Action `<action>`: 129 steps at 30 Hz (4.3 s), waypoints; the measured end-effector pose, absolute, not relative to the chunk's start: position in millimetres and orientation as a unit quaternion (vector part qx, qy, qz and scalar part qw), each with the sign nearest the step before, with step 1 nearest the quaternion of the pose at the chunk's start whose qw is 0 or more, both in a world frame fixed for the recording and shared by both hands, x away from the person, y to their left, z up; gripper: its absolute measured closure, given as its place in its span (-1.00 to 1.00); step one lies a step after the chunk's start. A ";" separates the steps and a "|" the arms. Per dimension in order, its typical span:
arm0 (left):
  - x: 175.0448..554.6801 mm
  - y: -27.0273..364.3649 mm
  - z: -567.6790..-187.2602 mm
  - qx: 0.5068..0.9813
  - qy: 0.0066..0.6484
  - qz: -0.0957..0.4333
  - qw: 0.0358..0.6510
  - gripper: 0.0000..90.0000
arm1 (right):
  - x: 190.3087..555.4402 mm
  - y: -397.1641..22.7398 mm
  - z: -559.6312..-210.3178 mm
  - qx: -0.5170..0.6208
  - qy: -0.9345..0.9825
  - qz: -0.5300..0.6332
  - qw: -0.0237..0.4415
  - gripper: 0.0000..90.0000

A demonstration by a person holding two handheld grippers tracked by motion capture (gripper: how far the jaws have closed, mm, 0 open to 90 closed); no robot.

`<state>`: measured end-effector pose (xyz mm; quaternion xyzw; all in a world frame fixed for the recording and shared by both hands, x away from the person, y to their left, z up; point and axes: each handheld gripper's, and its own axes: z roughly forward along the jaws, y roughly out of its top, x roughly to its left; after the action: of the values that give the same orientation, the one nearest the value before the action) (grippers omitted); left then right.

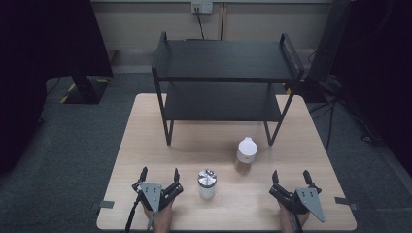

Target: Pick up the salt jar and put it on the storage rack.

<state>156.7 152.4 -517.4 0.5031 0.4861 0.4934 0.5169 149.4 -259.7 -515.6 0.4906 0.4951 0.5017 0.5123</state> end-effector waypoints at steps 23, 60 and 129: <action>157.0 169.8 -502.0 0.525 0.468 0.449 0.551 -1.00 | 149.5 -257.3 -515.5 0.494 0.492 0.498 0.516 -1.00; 158.4 150.6 -496.9 0.589 0.356 0.344 0.639 -0.82 | 149.0 -256.8 -515.8 0.493 0.492 0.498 0.517 -1.00; 168.9 157.3 -460.6 0.632 0.342 0.294 0.630 -0.21 | 148.0 -255.3 -515.9 0.498 0.487 0.495 0.520 -1.00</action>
<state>168.9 157.3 -460.6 0.6317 0.3424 0.2940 0.6304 148.0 -255.3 -515.9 0.4977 0.4869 0.4953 0.5195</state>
